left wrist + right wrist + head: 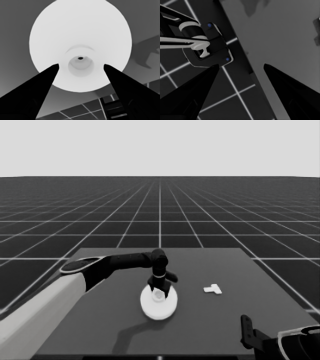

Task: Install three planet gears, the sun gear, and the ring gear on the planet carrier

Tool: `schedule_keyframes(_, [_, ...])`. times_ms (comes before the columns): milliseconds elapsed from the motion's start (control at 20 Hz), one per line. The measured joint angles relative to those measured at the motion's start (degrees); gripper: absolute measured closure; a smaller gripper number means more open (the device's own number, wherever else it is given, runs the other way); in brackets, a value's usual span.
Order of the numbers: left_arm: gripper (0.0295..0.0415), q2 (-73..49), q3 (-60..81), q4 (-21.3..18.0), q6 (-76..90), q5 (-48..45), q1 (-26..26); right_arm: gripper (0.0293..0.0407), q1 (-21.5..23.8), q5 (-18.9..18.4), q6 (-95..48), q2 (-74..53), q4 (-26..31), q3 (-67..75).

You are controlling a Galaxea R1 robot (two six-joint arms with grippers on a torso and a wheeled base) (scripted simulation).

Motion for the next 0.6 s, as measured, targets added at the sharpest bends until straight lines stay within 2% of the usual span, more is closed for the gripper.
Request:
schedule_keyframes(150, [0.0326, 0.0, 0.0, 0.0, 0.0, 0.0, 0.0, 0.0315, 0.0, 0.0, 0.0, 0.0, 0.0, 0.0])
schedule_keyframes(200, [0.0324, -1.5, 5.2, -6.3, -15.3, 2.4, -5.5, 0.0315, 0.0, 0.0, 0.0, 0.0, 0.0, 0.0])
schedule_keyframes(250, [0.0325, -1.8, 6.5, -10.7, -23.5, 3.1, -11.0, 0.0315, 0.0, 0.0, 0.0, 0.0, 0.0, 0.0])
schedule_keyframes(350, [0.0326, -1.5, 5.7, -14.8, -29.9, 3.7, -16.1, 0.0315, 0.0, 0.0, 0.0, 0.0, 0.0, 0.0])
schedule_keyframes(600, [0.0326, -1.1, 4.7, -16.8, -32.6, 4.2, -18.2, 0.0315, 0.0, 0.0, 0.0, 0.0, 0.0, 0.0])
